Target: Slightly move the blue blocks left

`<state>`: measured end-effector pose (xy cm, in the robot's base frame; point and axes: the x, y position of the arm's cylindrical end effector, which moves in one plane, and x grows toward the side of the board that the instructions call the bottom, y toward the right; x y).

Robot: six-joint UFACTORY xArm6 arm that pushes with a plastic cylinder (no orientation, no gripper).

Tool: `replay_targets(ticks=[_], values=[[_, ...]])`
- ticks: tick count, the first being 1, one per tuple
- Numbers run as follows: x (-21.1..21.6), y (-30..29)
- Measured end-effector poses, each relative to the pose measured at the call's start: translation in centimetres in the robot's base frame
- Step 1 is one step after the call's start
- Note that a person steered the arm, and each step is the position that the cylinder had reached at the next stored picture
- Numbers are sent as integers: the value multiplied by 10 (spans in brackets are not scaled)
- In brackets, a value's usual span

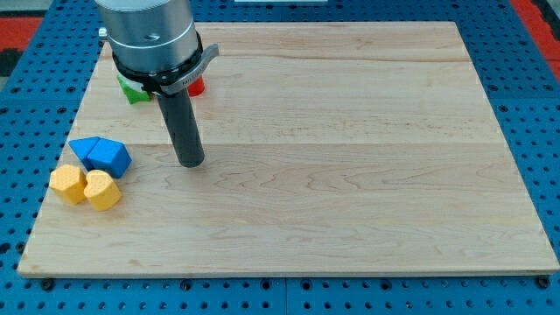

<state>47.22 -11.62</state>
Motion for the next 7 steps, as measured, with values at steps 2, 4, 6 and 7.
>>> replay_targets(ticks=[2, 4, 6, 7], values=[[1, -1], [-16, -6], [-31, -111], [-38, -174]])
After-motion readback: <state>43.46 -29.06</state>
